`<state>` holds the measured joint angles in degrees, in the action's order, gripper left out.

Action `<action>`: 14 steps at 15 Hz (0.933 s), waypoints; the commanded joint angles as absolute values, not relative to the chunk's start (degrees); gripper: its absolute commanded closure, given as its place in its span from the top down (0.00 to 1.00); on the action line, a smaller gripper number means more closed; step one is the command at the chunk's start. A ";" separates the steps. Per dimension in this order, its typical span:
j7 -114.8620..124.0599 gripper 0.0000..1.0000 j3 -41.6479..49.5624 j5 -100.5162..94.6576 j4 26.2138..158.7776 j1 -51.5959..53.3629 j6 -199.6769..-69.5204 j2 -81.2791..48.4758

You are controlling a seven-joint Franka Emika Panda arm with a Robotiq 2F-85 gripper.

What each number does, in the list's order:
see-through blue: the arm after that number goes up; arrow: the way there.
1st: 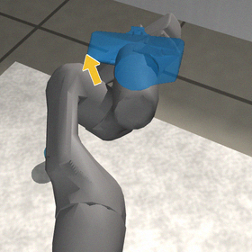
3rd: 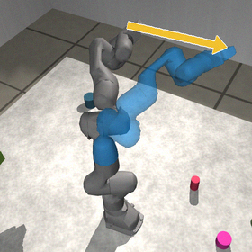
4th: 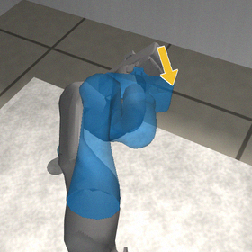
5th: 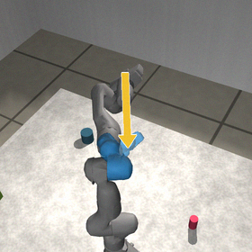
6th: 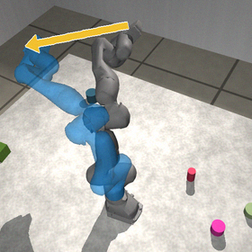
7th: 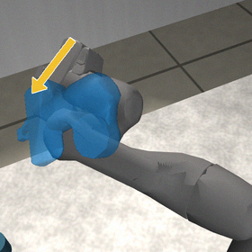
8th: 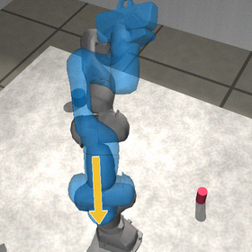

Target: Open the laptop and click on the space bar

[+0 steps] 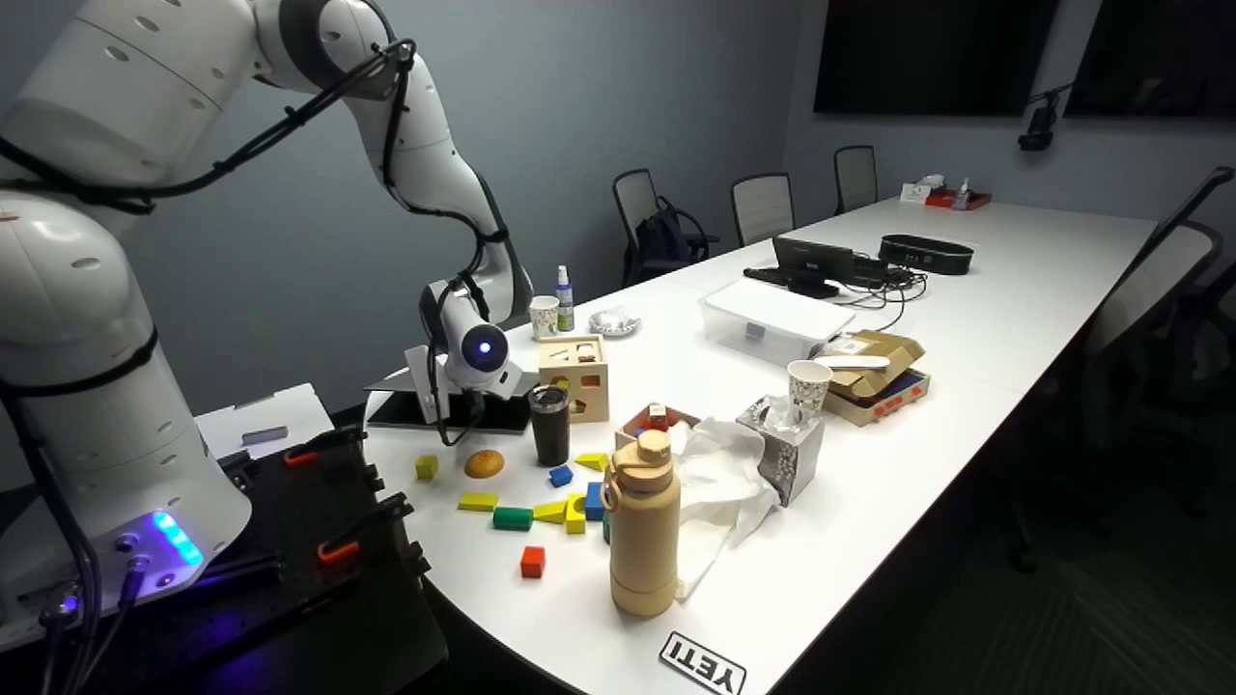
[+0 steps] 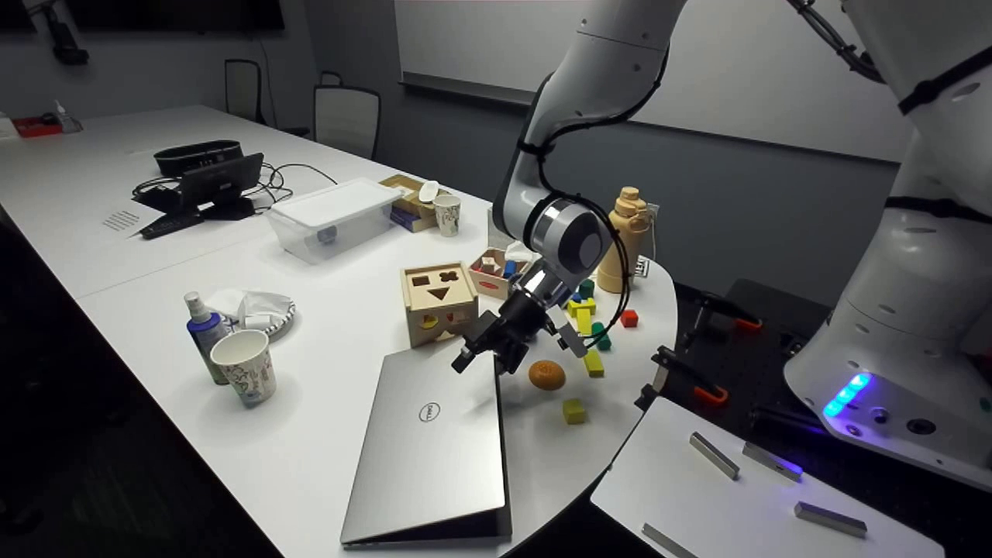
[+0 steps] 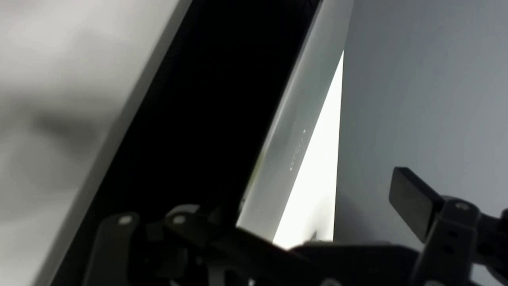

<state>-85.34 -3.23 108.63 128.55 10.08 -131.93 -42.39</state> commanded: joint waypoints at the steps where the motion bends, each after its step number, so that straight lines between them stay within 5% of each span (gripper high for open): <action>1: -85.72 1.00 -3.77 109.69 129.44 11.78 -128.92 -38.17; 14: -85.32 1.00 -5.87 108.17 126.55 15.63 -129.73 -32.17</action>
